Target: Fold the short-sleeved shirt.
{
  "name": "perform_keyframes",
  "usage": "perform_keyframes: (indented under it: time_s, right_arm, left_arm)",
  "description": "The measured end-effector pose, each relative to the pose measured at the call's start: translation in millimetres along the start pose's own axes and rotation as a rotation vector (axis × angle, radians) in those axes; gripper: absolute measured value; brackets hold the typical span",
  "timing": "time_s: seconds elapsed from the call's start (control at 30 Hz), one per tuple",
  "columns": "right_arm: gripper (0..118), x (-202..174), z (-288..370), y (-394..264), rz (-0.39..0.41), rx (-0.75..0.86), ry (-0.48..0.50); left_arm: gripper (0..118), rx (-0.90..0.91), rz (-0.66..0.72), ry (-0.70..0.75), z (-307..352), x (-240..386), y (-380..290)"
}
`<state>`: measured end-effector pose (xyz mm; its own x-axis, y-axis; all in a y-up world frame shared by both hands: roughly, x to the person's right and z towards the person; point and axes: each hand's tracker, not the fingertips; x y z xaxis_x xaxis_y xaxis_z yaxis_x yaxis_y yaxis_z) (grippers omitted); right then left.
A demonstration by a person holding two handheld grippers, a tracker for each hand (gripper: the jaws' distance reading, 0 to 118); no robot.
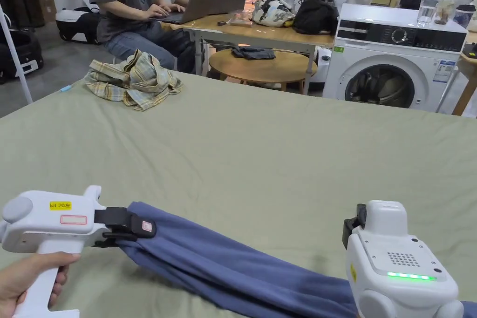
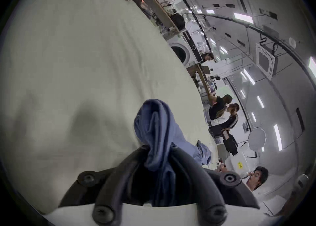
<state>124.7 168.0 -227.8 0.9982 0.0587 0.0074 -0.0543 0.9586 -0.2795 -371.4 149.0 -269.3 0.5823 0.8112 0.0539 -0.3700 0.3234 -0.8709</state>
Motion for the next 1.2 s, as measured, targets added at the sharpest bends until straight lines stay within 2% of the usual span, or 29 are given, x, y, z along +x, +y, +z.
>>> perform_keyframes:
  time_s: [0.2, 0.27, 0.47, 0.6, 0.77, 0.93, 1.0, 1.03, 1.07, 1.13, 1.2]
  right_arm:
    - [0, -1, -1, 0, -0.009, -0.001, 0.011]
    - [0, 0, -1, 0, -0.011, -0.003, 0.014]
    - [0, 9, 3, -2, -0.015, -0.007, 0.009]
    - [0, 16, 6, -3, -0.024, -0.013, -0.005]
    - [0, 28, 10, -8, -0.034, -0.023, -0.026]
    - [0, 40, 14, -12, -0.037, -0.037, -0.052]
    - [0, 43, 15, -13, -0.039, -0.041, -0.062]
    - [0, 46, 15, -14, -0.042, -0.042, -0.064]
    - [0, 47, 15, -15, -0.045, -0.042, -0.066]
    - [0, 48, 15, -15, -0.047, -0.046, -0.068]
    - [0, 49, 15, -15, -0.045, -0.047, -0.068]
  left_arm:
    - [5, -0.013, -0.073, 0.186, 11, 30, 2]
    - [5, -0.014, -0.094, 0.161, 7, 48, -3]
    - [5, -0.115, -0.121, -0.067, -32, 108, -24]
    - [5, -0.173, -0.128, -0.063, -82, 132, -40]
    - [5, -0.291, -0.160, 0.091, -164, 139, -69]
    - [5, -0.347, -0.205, 0.278, -230, 121, -89]
    - [14, -0.316, -0.178, 0.259, -233, 118, -91]
    - [26, -0.307, -0.180, 0.260, -229, 120, -90]
    - [49, -0.303, -0.180, 0.252, -224, 126, -91]
    - [51, -0.322, -0.199, 0.173, -216, 132, -88]
    - [51, -0.321, -0.219, 0.182, -203, 144, -88]
